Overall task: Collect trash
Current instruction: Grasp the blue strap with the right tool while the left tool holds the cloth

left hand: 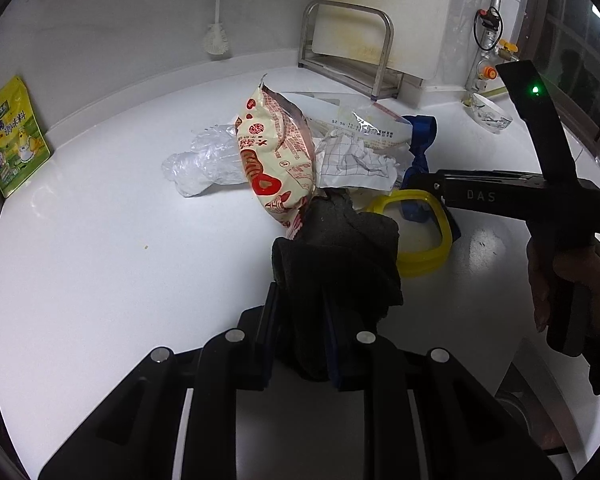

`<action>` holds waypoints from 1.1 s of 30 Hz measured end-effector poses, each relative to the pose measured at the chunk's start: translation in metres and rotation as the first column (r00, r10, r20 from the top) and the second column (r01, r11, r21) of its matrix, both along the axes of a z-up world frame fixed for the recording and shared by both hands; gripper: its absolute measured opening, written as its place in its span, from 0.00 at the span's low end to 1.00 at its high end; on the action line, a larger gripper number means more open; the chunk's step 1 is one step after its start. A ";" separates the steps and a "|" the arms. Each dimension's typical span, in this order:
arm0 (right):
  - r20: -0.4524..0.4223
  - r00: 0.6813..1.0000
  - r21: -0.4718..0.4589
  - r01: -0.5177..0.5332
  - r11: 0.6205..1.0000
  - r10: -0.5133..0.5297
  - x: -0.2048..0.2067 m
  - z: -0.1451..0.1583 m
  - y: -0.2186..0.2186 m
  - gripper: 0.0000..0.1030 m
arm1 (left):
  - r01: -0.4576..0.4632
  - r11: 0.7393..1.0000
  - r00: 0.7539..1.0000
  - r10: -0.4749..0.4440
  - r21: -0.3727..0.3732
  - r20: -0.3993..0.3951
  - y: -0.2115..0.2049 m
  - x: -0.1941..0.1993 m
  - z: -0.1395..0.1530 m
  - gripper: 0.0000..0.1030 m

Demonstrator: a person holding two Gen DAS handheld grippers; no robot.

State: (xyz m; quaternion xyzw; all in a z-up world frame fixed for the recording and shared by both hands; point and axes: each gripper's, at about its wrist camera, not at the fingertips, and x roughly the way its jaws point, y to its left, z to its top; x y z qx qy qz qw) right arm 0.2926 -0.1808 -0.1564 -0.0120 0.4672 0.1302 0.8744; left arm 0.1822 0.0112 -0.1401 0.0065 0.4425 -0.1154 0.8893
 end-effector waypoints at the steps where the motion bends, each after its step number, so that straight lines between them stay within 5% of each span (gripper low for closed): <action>1: -0.004 1.000 -0.001 -0.002 1.000 0.002 -0.001 0.000 0.001 0.22 | 0.000 1.000 1.000 0.000 -0.003 0.000 0.001 0.000 0.001 0.19; 33: 0.047 0.972 0.091 0.224 0.970 -0.229 -0.127 0.038 -0.026 0.19 | 0.029 1.000 0.993 -0.030 0.012 0.118 0.024 -0.041 0.055 0.15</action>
